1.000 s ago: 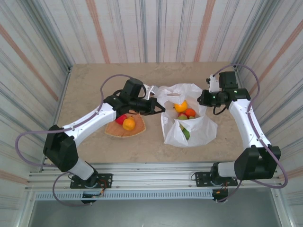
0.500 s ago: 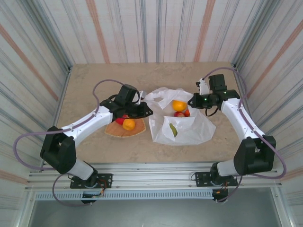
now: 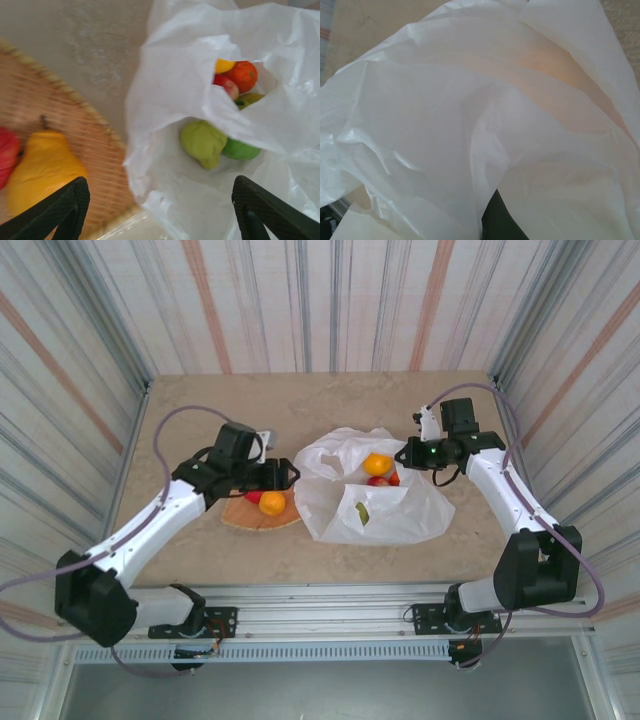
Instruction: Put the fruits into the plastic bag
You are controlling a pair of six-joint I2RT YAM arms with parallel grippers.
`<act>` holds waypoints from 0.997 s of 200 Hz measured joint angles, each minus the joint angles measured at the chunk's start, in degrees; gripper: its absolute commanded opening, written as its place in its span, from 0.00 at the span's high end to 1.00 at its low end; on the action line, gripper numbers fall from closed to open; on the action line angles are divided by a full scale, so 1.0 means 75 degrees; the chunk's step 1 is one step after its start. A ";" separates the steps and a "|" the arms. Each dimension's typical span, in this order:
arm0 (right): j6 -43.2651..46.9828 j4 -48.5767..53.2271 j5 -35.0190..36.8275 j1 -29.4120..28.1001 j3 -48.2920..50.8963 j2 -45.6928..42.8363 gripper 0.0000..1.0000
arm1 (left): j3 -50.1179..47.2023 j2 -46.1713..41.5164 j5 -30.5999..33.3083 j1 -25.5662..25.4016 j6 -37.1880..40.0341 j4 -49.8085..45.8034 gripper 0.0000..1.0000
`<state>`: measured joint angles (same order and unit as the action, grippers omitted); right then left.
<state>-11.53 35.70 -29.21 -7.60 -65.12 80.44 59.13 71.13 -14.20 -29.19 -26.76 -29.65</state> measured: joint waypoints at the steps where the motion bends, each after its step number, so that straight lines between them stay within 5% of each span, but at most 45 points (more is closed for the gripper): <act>1: 0.0000 -0.0003 -0.0003 0.0000 0.0000 0.0003 1.00 | -0.0020 -0.0038 0.0041 0.0017 0.0003 -0.0026 0.19; 66: -0.0003 -0.0146 -0.0169 0.0000 0.0000 0.0303 1.00 | -0.0606 -0.0012 0.0903 0.1594 0.0029 -0.0446 0.19; 132: -0.0003 -0.0172 -0.0166 0.0015 0.0175 0.0300 1.00 | -0.0507 0.1903 0.1075 0.1716 0.0003 -0.0192 0.17; 199: -0.0017 -0.0201 -0.0172 0.0026 0.0300 0.0300 1.00 | -0.0507 0.2428 0.0711 0.1696 -0.0233 0.0694 0.17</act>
<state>-11.66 34.20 -30.50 -7.40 -62.87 82.70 55.33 89.34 -8.86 -16.47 -28.51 -24.45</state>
